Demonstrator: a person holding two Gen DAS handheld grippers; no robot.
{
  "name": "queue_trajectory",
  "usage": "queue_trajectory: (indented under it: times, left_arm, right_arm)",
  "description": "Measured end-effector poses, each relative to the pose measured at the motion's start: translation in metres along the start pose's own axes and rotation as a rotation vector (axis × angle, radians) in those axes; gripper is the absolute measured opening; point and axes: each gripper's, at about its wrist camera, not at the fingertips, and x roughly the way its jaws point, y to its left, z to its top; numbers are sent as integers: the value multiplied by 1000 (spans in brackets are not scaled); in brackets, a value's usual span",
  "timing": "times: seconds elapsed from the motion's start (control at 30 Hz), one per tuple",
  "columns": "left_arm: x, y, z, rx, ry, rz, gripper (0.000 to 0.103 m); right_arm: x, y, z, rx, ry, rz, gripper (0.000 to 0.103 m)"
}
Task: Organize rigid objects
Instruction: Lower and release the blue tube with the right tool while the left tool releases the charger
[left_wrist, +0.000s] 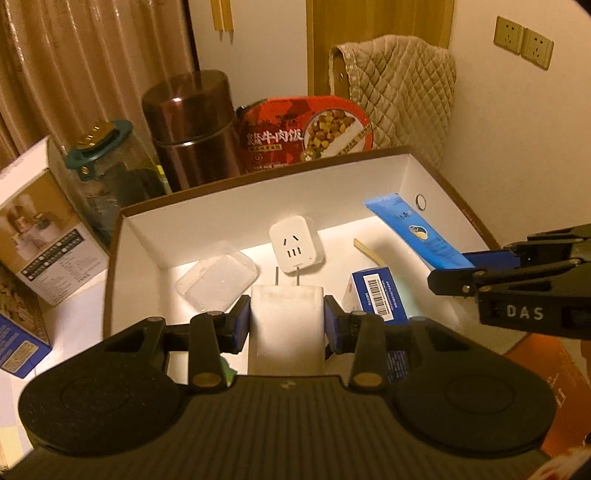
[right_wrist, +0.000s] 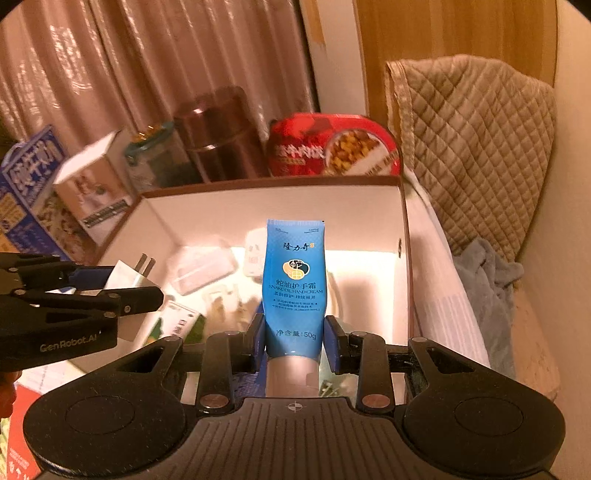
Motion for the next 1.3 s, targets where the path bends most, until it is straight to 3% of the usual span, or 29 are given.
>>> queue_trajectory:
  times: [0.57, 0.8, 1.0, 1.1, 1.23, 1.3]
  left_arm:
    - [44, -12, 15, 29, 44, -25, 36]
    - [51, -12, 16, 32, 54, -28, 36]
    - [58, -14, 19, 34, 55, -31, 36]
    - [57, -14, 24, 35, 14, -26, 36]
    - [50, -13, 32, 43, -13, -11, 64]
    - [48, -12, 32, 47, -10, -2, 64]
  right_arm:
    - [35, -8, 12, -8, 16, -66, 31]
    - [34, -10, 9, -18, 5, -48, 45]
    - [31, -8, 5, -49, 18, -45, 49]
    - [31, -7, 5, -55, 20, -45, 50]
    - [28, -6, 4, -53, 23, -32, 53]
    - [25, -4, 4, -57, 23, -27, 57]
